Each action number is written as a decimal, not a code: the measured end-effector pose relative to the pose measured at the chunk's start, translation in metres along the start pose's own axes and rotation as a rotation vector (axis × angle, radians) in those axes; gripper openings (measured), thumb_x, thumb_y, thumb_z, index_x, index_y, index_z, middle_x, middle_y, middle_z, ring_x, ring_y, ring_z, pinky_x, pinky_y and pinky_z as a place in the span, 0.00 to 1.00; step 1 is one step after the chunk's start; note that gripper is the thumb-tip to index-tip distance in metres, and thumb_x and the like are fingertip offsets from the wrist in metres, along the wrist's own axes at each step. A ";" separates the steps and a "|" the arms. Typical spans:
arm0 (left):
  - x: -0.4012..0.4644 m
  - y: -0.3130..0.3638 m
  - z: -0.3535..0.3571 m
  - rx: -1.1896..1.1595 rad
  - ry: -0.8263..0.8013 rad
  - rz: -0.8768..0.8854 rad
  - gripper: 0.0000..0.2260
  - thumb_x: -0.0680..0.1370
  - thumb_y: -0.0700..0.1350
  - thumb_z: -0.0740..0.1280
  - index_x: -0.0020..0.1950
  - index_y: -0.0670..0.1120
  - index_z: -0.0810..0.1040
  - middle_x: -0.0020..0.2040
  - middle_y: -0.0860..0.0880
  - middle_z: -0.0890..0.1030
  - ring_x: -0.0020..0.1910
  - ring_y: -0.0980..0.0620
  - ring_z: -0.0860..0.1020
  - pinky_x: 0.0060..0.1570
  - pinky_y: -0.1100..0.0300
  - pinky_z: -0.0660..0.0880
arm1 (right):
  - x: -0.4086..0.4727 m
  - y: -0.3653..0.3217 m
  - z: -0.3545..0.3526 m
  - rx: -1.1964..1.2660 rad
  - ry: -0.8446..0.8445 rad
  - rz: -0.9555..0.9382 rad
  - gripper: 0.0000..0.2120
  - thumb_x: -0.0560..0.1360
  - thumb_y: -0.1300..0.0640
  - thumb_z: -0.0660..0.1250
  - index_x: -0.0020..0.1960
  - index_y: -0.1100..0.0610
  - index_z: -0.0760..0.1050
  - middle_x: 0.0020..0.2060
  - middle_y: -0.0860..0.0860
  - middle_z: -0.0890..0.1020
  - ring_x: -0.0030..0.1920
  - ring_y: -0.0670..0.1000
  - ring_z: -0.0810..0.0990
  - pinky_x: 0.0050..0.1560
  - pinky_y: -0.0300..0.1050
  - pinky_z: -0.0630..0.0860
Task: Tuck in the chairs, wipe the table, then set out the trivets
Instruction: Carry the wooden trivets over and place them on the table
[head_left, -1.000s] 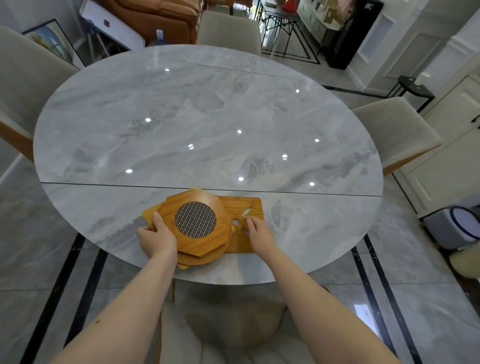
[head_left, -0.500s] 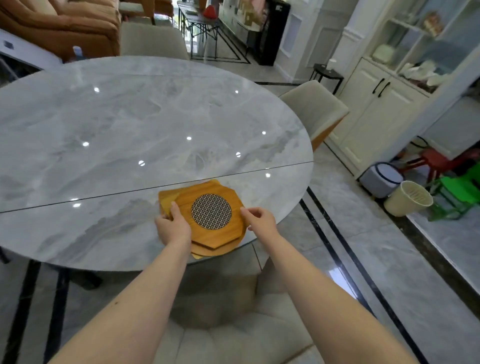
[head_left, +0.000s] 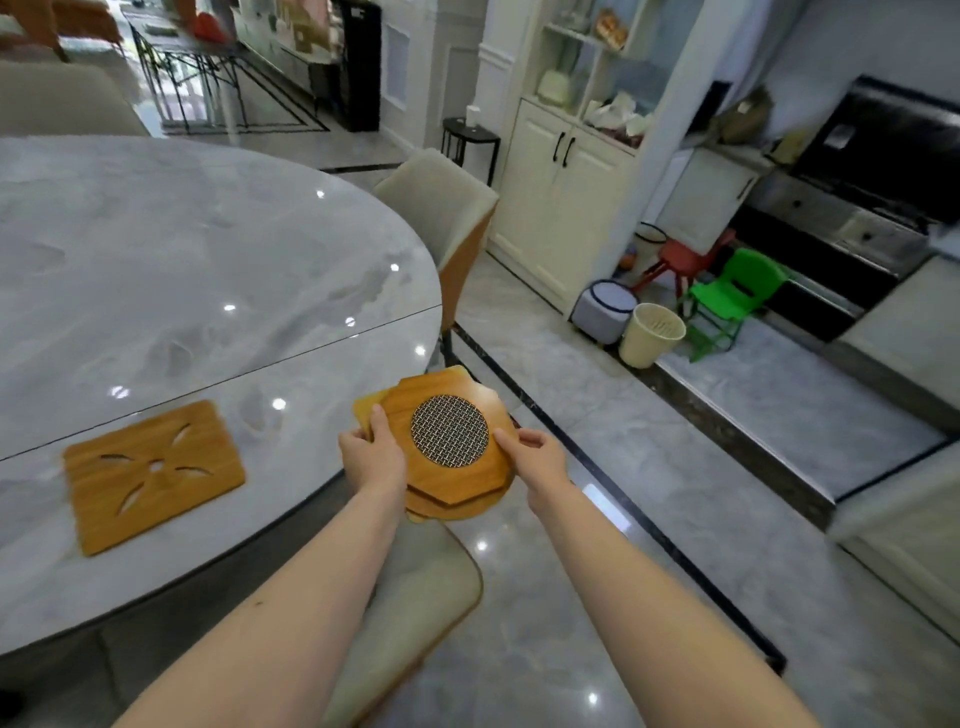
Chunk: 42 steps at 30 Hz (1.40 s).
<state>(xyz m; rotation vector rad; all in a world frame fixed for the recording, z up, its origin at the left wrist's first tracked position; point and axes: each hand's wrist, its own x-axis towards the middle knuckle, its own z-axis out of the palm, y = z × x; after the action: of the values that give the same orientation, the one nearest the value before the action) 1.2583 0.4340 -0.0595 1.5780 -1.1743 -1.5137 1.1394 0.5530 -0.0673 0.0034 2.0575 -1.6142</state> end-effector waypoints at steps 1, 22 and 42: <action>-0.016 -0.001 0.025 0.006 -0.006 0.005 0.16 0.79 0.56 0.60 0.49 0.42 0.68 0.51 0.41 0.76 0.50 0.44 0.75 0.46 0.58 0.66 | 0.014 -0.002 -0.025 0.024 0.027 0.001 0.17 0.69 0.58 0.76 0.54 0.60 0.75 0.52 0.57 0.80 0.52 0.54 0.78 0.54 0.47 0.76; -0.078 0.009 0.298 0.029 -0.182 -0.106 0.13 0.82 0.52 0.53 0.51 0.43 0.67 0.49 0.45 0.72 0.49 0.47 0.72 0.51 0.53 0.69 | 0.185 -0.072 -0.211 0.156 0.251 0.167 0.20 0.70 0.56 0.75 0.60 0.62 0.77 0.56 0.57 0.80 0.56 0.57 0.79 0.59 0.54 0.77; 0.110 0.116 0.476 0.012 0.026 -0.132 0.16 0.82 0.53 0.53 0.57 0.41 0.71 0.58 0.40 0.76 0.58 0.40 0.75 0.52 0.51 0.70 | 0.425 -0.214 -0.110 0.089 0.185 0.161 0.17 0.75 0.55 0.69 0.62 0.61 0.76 0.58 0.58 0.79 0.55 0.57 0.77 0.50 0.45 0.73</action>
<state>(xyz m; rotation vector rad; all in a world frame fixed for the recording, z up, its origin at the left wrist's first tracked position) 0.7638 0.3493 -0.0580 1.7075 -1.0848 -1.5671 0.6618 0.4596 -0.0251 0.3531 2.0591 -1.6558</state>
